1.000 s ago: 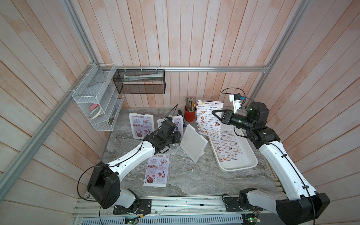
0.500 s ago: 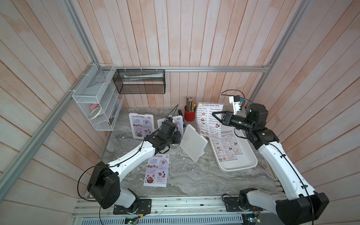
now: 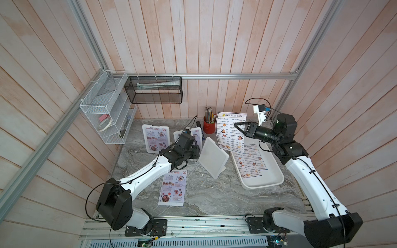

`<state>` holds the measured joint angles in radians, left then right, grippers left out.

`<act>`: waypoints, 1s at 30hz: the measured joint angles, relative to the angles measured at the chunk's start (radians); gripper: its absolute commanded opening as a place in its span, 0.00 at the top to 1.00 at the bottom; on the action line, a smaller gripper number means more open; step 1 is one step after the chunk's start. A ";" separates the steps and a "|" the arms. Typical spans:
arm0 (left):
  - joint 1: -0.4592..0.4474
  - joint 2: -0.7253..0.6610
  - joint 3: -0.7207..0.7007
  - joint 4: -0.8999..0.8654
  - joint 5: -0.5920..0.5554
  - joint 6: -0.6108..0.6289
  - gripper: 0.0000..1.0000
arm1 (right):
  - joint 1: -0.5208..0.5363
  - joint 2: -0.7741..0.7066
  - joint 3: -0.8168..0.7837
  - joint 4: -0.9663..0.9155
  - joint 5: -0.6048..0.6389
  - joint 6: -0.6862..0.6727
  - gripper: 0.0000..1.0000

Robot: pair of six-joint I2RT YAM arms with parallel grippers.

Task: Replace the menus in the menu holders
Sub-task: Insert the menu into the menu holder.

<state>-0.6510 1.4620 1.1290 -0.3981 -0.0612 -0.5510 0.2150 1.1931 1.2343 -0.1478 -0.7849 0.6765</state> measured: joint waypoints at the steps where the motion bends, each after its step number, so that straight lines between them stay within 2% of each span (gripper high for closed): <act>1: 0.000 0.000 0.000 0.000 0.000 0.000 0.47 | 0.000 0.000 -0.002 0.002 -0.002 0.001 1.00; 15: -0.004 0.000 0.000 -0.007 -0.003 0.000 0.47 | -0.007 0.001 -0.031 0.022 -0.021 0.006 1.00; 30: -0.010 0.000 0.000 -0.007 -0.003 0.000 0.47 | -0.098 0.008 -0.090 0.091 -0.047 0.067 1.00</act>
<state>-0.6605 1.4620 1.1290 -0.4049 -0.0647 -0.5507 0.1173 1.2007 1.1446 -0.0566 -0.8314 0.7433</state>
